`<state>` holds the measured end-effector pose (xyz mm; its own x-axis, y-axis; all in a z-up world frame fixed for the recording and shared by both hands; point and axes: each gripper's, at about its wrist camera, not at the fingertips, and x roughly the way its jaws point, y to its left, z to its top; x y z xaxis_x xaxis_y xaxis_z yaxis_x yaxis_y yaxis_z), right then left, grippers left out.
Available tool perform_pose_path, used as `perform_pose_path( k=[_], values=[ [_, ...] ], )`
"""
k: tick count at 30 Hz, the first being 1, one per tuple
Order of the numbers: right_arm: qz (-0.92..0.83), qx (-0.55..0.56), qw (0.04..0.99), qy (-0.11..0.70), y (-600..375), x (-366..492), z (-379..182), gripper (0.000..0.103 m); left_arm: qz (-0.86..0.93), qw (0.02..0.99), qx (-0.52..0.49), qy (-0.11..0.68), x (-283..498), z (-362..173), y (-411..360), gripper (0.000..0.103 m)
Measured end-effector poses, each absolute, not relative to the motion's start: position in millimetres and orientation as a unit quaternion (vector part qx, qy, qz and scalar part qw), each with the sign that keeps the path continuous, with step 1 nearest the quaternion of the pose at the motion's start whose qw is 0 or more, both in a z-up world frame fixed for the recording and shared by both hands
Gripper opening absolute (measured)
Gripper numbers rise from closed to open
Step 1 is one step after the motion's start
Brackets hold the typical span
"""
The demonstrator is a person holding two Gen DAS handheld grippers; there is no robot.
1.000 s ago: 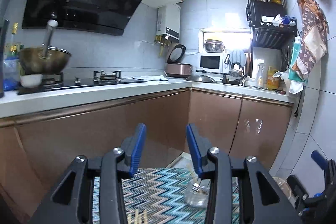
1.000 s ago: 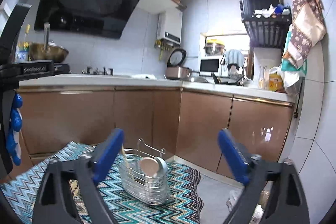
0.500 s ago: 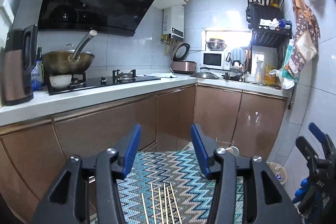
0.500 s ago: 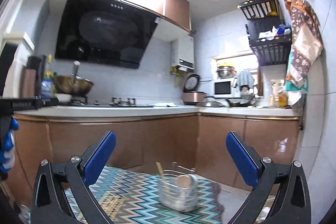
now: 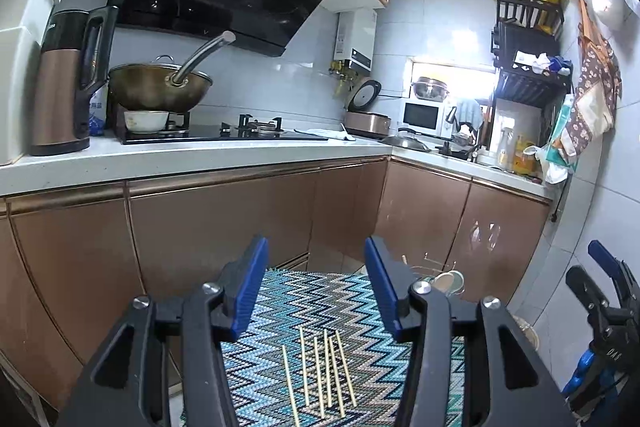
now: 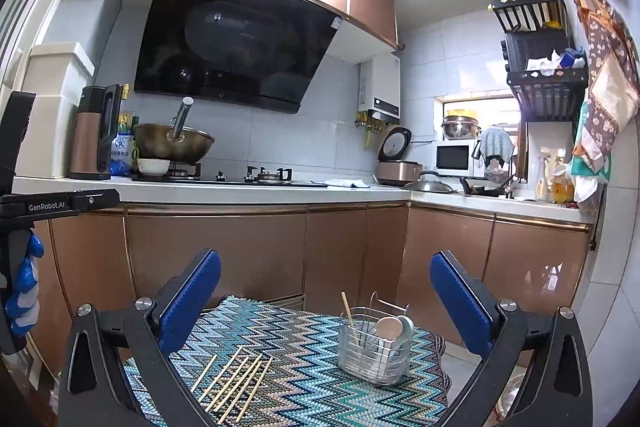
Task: Organize utensils
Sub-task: 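Withdraw both tools from the holder back over the chopsticks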
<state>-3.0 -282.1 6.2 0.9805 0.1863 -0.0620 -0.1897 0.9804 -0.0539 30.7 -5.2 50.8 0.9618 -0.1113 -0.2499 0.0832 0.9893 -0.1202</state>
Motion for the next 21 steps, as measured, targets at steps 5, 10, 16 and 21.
perform_pose_path(
  k=[5,10,16,21],
  values=[
    [0.103,-0.017,0.994,0.02,-280,-14,5,0.103,-0.051,0.99,-0.047,0.123,14,43,-2,0.048],
    [0.099,-0.019,0.995,0.008,-273,-24,2,0.103,-0.043,0.993,-0.052,0.1,-3,38,3,0.048],
    [0.103,-0.013,0.995,0.012,-270,-31,-1,0.103,-0.028,0.992,-0.05,0.111,-11,31,10,0.048],
    [0.111,-0.019,0.993,0.02,-266,-34,-4,0.103,-0.026,0.99,-0.058,0.125,-11,25,15,0.048]
  ],
)
